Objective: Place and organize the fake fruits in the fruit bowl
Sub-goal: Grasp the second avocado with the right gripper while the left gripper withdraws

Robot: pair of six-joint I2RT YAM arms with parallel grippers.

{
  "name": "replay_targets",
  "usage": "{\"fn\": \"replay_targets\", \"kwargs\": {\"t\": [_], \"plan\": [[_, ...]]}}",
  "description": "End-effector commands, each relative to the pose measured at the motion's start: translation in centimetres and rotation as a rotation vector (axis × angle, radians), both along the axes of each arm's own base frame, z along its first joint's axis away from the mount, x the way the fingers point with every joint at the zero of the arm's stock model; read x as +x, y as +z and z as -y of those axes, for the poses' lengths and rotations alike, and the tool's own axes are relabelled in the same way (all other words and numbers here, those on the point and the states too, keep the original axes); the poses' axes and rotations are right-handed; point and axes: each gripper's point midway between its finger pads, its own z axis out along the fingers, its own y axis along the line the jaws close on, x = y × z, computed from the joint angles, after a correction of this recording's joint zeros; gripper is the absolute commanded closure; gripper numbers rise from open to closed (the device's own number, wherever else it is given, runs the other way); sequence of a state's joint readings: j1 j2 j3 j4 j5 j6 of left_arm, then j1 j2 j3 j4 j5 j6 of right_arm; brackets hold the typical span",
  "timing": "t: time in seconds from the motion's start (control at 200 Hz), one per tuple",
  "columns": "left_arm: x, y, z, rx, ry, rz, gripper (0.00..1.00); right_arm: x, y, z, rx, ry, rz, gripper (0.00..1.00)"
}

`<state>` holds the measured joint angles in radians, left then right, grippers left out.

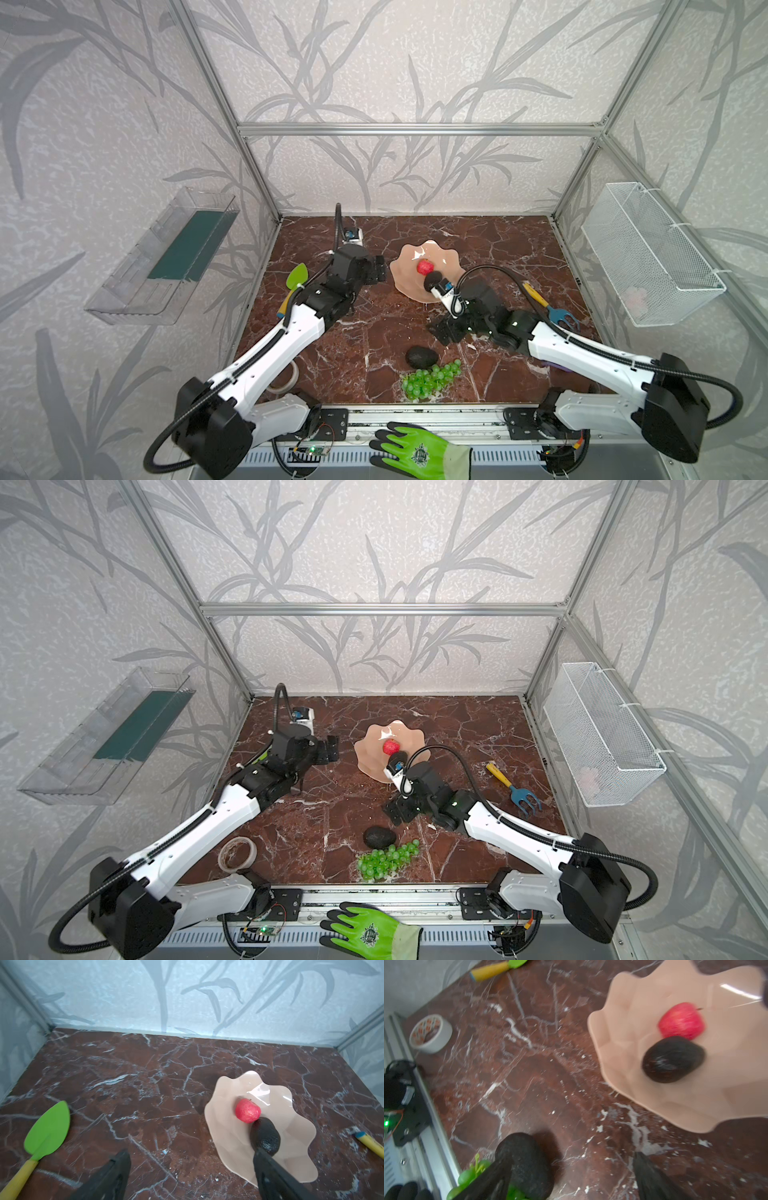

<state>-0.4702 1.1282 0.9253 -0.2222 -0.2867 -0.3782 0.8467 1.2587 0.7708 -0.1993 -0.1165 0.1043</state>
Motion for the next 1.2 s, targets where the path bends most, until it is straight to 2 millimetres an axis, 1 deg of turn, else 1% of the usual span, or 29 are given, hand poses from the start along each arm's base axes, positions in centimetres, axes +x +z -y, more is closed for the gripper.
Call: {"fn": "replay_targets", "kwargs": {"t": [0.0, 0.095, 0.175, 0.4, 0.62, 0.7, 0.84, 0.875, 1.07, 1.2], "plan": [[-0.4, 1.5, -4.1, -0.059, 0.155, 0.107, 0.03, -1.2, -1.2, -1.1, -0.086, 0.080, 0.007, 0.11], [-1.4, 1.8, -6.1, -0.088, 0.219, 0.141, 0.02, -1.9, -2.6, -2.1, -0.120, 0.117, -0.022, 0.11], [-1.9, 2.2, -6.8, -0.104, 0.236, 0.170, 0.02, -2.3, -3.7, -2.5, -0.147, 0.133, -0.049, 0.12], [-2.1, 2.4, -7.4, -0.092, 0.253, 0.176, 0.01, -3.7, -6.5, -3.5, -0.203, 0.186, -0.111, 0.12], [-2.0, 2.1, -7.3, -0.095, 0.250, 0.170, 0.01, -4.0, -8.6, -3.8, -0.238, 0.184, -0.153, 0.12], [-2.0, 2.1, -7.4, -0.095, 0.250, 0.168, 0.01, -4.0, -8.5, -3.8, -0.223, 0.170, -0.155, 0.12], [-1.9, 1.9, -7.3, -0.096, 0.251, 0.164, 0.01, -3.7, -6.3, -4.5, -0.159, 0.166, -0.118, 0.12], [-1.9, 1.8, -7.3, -0.096, 0.249, 0.162, 0.01, -3.6, -6.0, -4.5, -0.157, 0.168, -0.115, 0.12], [-1.9, 1.9, -7.4, -0.095, 0.251, 0.163, 0.01, -3.8, -6.9, -3.5, -0.222, 0.148, -0.142, 0.12], [-1.9, 1.9, -7.4, -0.093, 0.253, 0.162, 0.01, -3.3, -7.3, -2.4, -0.254, 0.093, -0.134, 0.11]]}}
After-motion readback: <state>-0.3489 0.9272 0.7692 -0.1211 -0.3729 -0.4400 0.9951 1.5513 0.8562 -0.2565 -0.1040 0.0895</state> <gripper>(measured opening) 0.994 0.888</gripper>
